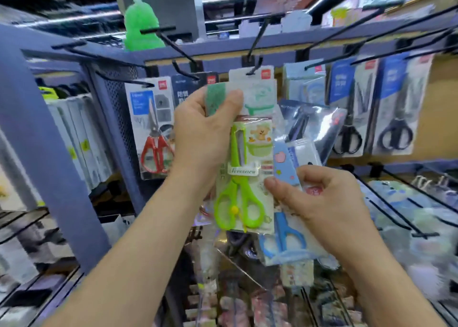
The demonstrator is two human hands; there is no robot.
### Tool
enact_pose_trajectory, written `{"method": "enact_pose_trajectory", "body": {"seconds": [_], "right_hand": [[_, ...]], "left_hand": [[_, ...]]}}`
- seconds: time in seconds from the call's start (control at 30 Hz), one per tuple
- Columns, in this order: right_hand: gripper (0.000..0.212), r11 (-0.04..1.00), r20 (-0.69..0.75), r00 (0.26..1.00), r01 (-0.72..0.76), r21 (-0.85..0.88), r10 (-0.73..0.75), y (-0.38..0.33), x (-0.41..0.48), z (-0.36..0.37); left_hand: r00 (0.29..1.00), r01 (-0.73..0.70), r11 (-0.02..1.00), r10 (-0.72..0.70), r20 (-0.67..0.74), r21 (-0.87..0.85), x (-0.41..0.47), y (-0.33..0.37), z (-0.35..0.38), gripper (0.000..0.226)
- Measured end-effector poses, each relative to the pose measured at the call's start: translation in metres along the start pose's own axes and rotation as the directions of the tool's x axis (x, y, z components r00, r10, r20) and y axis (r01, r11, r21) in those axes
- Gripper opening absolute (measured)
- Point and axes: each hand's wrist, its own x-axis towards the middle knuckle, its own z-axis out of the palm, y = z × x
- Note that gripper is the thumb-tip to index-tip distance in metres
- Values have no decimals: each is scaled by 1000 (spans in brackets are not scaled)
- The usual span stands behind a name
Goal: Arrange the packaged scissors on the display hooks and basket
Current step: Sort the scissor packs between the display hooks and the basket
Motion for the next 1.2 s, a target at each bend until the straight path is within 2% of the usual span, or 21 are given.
{"method": "enact_pose_trajectory", "body": {"seconds": [0.13, 0.27, 0.4, 0.53, 0.63, 0.77, 0.83, 0.93, 1.0, 1.1, 1.13, 1.2], "right_hand": [[13, 1000, -24, 999, -30, -2, 30, -1, 10, -16], [23, 1000, -105, 994, -6, 0, 6, 4, 14, -41], [9, 996, -195, 981, 20, 83, -3, 5, 20, -67], [12, 992, -257, 964, 89, 92, -63, 2, 26, -91], [13, 992, -261, 961, 109, 67, -88, 1, 34, -109], [4, 993, -226, 969, 108, 46, -95, -2, 43, -126], [15, 991, -205, 973, 123, 61, -109, -1, 47, -132], [30, 992, -179, 978, 115, 47, -105, 1, 51, -136], [29, 995, -161, 983, 100, 29, -94, 5, 53, -139], [6, 998, -146, 988, 51, 38, -45, 10, 56, -139], [10, 998, -149, 988, 52, 40, -45, 12, 57, -139], [26, 998, -174, 984, 40, 43, -32, 16, 60, -139]], "left_hand": [[992, -20, 1000, 22, 122, -17, 15, 7, 21, 9], [977, -20, 1000, 21, 210, -7, 19, 7, 54, 7], [962, -29, 999, 39, 272, -39, 21, 11, 95, 10], [964, -76, 995, 91, 249, -72, 30, 10, 126, 7], [974, -76, 996, 82, 211, -36, 36, 6, 142, 15], [987, -32, 998, 39, 158, -47, 40, 2, 148, 14], [990, 29, 998, -19, 142, -63, 42, 1, 149, 15], [967, 199, 968, -169, 192, -152, 45, 4, 150, 16], [952, 256, 949, -215, 218, -182, 45, 5, 150, 14], [957, 247, 961, -222, 188, -122, 45, -1, 147, 11], [963, 230, 968, -211, 170, -102, 44, -4, 146, 8], [984, 130, 991, -125, 128, -30, 38, -14, 139, 27]]}}
